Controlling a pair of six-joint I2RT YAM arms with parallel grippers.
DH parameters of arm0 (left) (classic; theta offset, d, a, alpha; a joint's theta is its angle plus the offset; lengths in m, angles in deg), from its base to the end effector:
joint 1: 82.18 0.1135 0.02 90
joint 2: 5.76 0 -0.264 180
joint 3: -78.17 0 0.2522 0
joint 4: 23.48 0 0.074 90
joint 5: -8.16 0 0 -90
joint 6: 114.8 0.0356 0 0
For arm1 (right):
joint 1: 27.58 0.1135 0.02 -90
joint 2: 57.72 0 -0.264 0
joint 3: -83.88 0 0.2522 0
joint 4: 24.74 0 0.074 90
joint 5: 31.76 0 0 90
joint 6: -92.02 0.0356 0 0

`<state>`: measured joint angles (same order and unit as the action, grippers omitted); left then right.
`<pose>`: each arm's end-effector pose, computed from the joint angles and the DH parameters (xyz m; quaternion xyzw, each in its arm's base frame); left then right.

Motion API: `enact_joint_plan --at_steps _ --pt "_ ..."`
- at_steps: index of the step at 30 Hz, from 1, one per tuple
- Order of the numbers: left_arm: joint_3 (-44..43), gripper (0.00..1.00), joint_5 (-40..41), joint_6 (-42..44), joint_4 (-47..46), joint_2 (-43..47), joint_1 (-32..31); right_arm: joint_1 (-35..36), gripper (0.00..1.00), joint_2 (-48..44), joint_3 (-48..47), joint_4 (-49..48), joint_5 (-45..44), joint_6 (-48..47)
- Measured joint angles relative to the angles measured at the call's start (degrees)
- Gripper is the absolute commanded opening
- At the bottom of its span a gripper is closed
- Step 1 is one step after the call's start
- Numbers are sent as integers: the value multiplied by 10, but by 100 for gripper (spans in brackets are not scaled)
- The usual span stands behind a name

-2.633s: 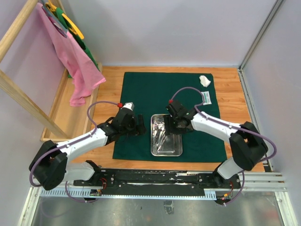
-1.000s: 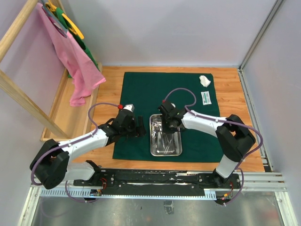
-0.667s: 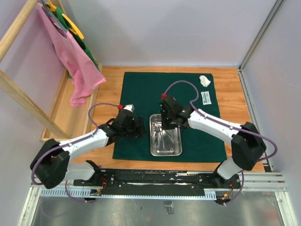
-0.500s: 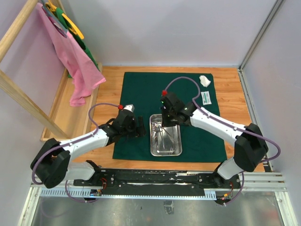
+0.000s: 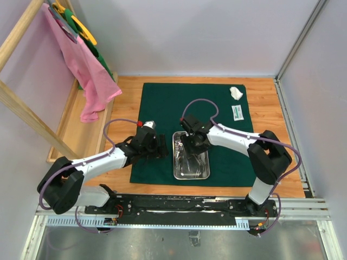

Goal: Open and lay out the surgical kit
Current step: Pick up the medical item from the container.

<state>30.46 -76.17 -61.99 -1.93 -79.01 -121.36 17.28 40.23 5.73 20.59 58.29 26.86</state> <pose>0.1929 -0.1527 0.1774 -0.0019 0.9297 -0.1897 0.3156 0.2409 0.2398 0.1901 -0.1698 0.9617 0.1234 0.1765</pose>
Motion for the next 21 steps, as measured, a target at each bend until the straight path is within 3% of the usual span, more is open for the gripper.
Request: enact_joint_plan --at_steps 7,14,21 --pt "0 90 0 0 0 -5 0 0 40 31 0 -3 -5 -26" --pt "0 90 0 -2 0 -6 0 0 8 52 -19 -4 -7 -41" --pt "0 90 0 -2 -1 -9 0 3 3 46 -20 10 -31 -41"
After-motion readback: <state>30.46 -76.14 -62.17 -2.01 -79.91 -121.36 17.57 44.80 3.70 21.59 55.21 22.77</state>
